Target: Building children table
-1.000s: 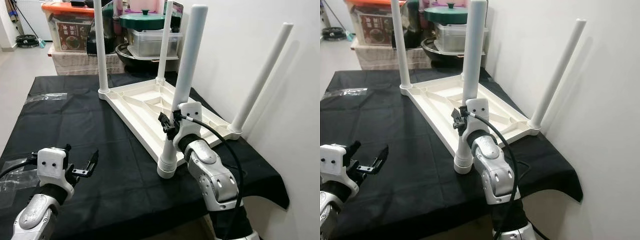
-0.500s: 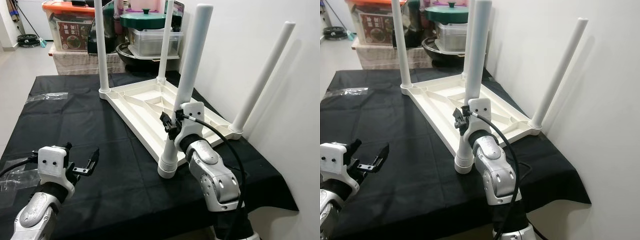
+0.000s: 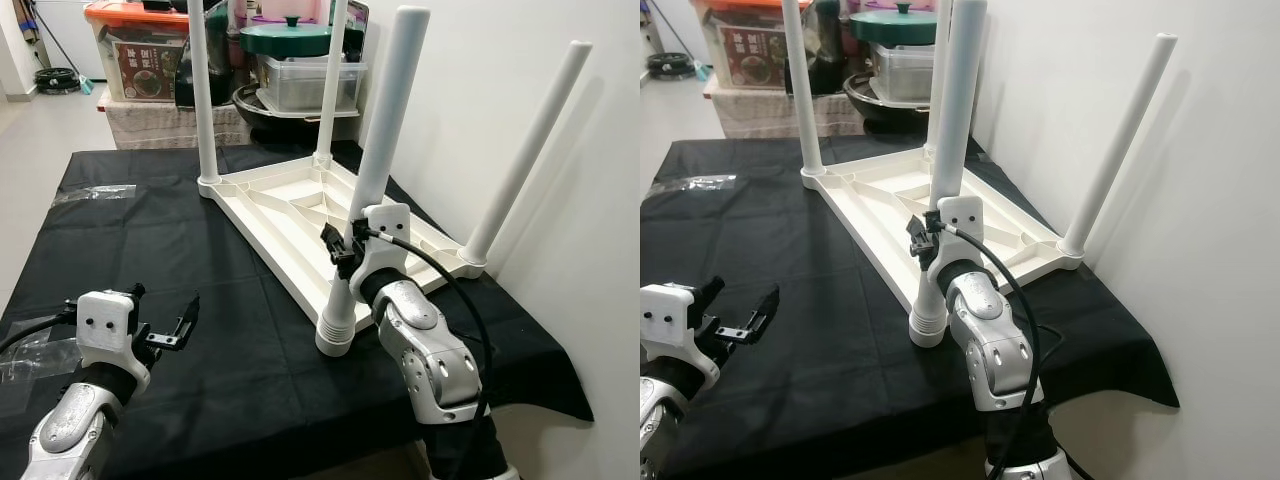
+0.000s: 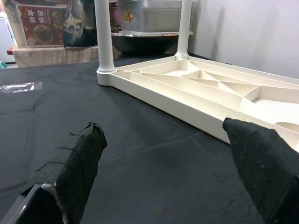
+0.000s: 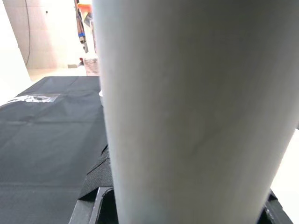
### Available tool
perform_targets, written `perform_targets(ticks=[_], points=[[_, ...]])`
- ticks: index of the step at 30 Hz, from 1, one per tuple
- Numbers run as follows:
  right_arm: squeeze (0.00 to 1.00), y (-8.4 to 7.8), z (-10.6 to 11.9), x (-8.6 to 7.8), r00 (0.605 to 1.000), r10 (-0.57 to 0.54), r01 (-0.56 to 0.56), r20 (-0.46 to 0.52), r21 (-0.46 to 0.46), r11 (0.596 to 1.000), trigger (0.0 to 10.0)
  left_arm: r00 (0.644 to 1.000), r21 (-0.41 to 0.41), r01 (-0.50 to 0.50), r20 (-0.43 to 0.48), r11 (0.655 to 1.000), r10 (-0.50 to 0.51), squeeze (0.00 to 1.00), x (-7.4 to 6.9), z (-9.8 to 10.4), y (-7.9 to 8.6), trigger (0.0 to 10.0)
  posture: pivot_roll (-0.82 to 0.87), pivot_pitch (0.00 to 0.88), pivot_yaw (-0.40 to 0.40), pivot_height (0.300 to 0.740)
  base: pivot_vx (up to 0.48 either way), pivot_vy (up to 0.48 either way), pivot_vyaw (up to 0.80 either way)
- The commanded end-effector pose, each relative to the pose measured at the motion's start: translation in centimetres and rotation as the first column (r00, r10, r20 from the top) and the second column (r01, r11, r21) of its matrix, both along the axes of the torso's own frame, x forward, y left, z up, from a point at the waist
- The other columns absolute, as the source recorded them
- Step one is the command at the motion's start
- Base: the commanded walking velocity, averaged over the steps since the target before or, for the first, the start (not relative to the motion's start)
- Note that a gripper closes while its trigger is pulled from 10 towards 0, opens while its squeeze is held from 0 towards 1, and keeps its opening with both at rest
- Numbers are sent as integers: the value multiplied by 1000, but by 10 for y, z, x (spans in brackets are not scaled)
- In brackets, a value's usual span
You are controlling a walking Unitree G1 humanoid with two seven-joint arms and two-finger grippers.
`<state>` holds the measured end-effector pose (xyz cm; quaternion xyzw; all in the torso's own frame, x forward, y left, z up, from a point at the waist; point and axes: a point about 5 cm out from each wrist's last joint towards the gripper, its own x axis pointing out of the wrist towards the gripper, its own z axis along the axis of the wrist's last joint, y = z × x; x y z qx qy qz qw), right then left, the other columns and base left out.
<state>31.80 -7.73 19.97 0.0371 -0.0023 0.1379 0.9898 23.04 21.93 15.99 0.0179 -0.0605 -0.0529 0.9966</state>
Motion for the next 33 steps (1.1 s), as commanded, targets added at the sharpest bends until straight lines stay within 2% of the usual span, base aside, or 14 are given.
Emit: perform_targets(ticks=[1,20,21,22,23,24,33], points=[[0,-8,-23,0,994,-45,43,-102,-25,999,10000,1000,8,12,-6,1000,-12,0,2,-2,-1,10000,-20,0,-83,740,0,0,0],[0,-8,-11,1,998,-45,44,-53,-18,999,10000,1000,5,22,1,1000,-22,0,5,-2,-2,10000,-25,0,-79,740,0,0,0],[357,-8,-10,1,998,-45,44,-52,-16,999,10000,1000,6,22,1,1000,-22,0,5,-2,-2,10000,-25,0,-79,740,0,0,0],[357,-8,-10,1,998,-45,44,-52,-16,999,10000,1000,6,22,1,1000,-22,0,5,-2,-2,10000,-25,0,-79,740,0,0,0],[776,-9,-8,1,998,-47,47,-42,-9,999,10000,1000,6,23,1,1000,-23,0,5,-1,-2,10000,-24,0,-79,740,0,0,0],[1000,-10,-5,1,998,-52,52,-24,-1,999,10000,1000,6,23,1,1000,-23,0,5,-1,-2,10000,-24,0,-79,740,0,0,0],[1000,-12,13,-1,996,-59,56,73,38,998,10000,1000,6,27,2,1000,-27,0,5,-1,-2,10000,-26,0,-75,740,0,0,0]])
